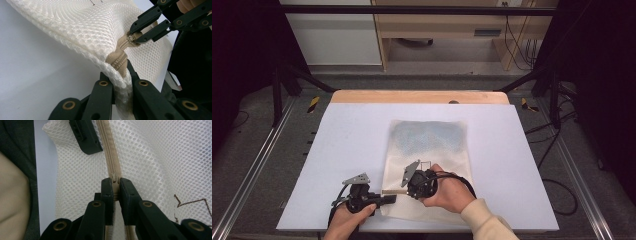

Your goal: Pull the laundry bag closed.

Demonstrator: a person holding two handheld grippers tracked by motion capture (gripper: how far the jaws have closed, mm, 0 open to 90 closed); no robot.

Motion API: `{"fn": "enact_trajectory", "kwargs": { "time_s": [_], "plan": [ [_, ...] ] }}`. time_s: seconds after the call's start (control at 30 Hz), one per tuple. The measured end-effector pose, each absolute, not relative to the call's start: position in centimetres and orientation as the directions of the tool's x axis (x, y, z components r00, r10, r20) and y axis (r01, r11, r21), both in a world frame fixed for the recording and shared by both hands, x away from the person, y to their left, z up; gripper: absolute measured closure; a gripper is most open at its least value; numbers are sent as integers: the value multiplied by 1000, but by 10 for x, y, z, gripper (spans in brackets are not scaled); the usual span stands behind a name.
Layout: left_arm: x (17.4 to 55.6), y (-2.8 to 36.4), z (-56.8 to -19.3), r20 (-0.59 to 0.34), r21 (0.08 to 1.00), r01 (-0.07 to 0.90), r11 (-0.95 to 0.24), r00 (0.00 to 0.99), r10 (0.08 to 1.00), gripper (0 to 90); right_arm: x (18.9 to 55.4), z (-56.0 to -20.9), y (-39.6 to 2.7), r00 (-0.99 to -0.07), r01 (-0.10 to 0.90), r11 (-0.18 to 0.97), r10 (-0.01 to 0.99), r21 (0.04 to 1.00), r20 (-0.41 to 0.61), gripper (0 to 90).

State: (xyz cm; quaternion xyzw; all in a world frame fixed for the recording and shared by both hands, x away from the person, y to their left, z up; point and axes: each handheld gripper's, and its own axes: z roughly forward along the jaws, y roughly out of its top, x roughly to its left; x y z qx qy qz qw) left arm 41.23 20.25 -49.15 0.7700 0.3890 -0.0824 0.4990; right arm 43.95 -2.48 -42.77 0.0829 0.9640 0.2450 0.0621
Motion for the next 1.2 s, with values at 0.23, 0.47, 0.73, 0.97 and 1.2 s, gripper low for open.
{"fn": "enact_trajectory", "kwargs": {
  "time_s": [0.23,0.47,0.73,0.97,1.2],
  "plan": [
    [409,199,-492,-508,706,679,-203,685,522,874,439,-431,-30,-978,130,854,194,504,-76,820],
    [407,195,-493,-493,715,668,-209,692,527,873,436,-433,-37,-973,155,836,220,526,-63,820],
    [406,192,-492,-477,725,654,-217,704,527,873,429,-435,-45,-964,172,805,255,567,-69,820],
    [405,191,-491,-459,738,637,-223,717,525,872,426,-437,-52,-957,194,780,283,595,-59,819],
    [406,190,-492,-455,745,627,-229,728,513,872,425,-437,-61,-951,220,755,308,618,-38,820]
  ]
}}
